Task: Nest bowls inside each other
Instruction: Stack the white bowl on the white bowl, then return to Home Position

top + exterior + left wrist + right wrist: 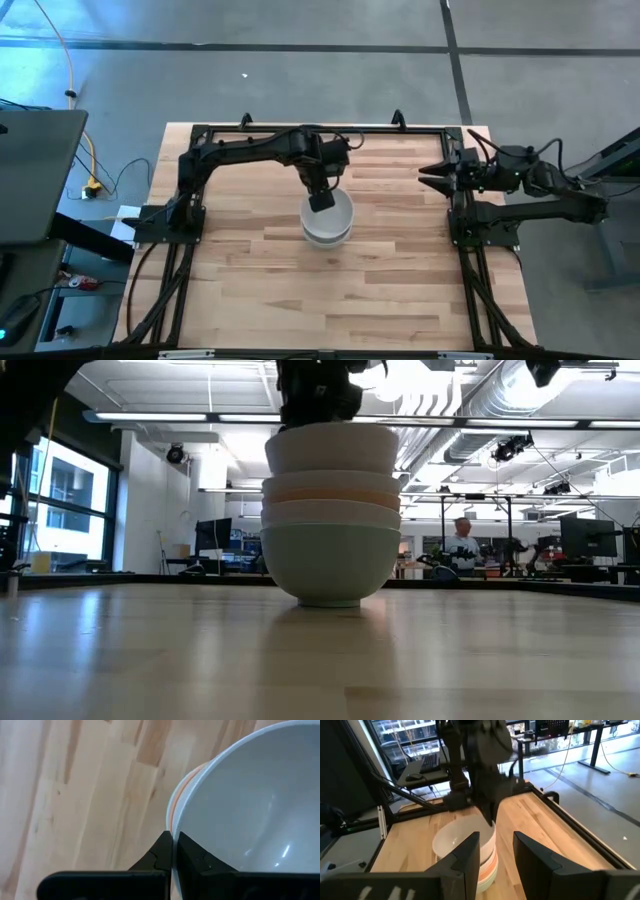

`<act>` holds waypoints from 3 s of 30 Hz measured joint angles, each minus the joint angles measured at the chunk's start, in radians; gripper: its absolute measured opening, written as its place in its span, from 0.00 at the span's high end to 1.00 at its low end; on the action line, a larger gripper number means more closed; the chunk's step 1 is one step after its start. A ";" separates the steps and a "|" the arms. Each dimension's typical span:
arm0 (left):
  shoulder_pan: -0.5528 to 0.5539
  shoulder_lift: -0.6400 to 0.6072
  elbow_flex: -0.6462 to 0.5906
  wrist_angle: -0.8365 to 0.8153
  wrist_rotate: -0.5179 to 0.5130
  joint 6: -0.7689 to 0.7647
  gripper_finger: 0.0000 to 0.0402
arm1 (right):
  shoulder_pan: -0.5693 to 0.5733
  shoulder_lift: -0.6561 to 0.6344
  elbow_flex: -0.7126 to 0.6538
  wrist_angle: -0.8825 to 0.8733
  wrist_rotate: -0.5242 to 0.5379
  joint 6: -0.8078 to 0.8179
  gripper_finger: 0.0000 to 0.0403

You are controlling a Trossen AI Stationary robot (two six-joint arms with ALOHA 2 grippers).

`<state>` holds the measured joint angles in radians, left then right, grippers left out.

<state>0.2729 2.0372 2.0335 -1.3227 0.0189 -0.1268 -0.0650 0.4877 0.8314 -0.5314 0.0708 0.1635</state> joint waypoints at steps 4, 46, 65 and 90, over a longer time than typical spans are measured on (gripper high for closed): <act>-0.008 0.037 -0.001 -0.013 0.007 0.015 1.00 | 0.000 0.000 0.000 0.018 0.000 -0.001 0.73; -0.105 -0.032 0.279 0.113 0.125 0.296 0.58 | 0.000 -0.028 0.000 0.071 -0.129 0.011 0.73; -0.130 -0.490 -0.080 0.361 0.126 0.289 0.59 | 0.000 -0.097 0.000 0.133 -0.263 -0.041 0.73; -0.152 -1.199 -1.175 1.266 -0.169 0.169 0.59 | 0.000 -0.097 0.000 0.260 -0.188 -0.161 0.73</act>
<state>0.1208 0.8381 0.8584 -0.0563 -0.1500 0.0421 -0.0647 0.3912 0.8314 -0.2717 -0.1175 0.0029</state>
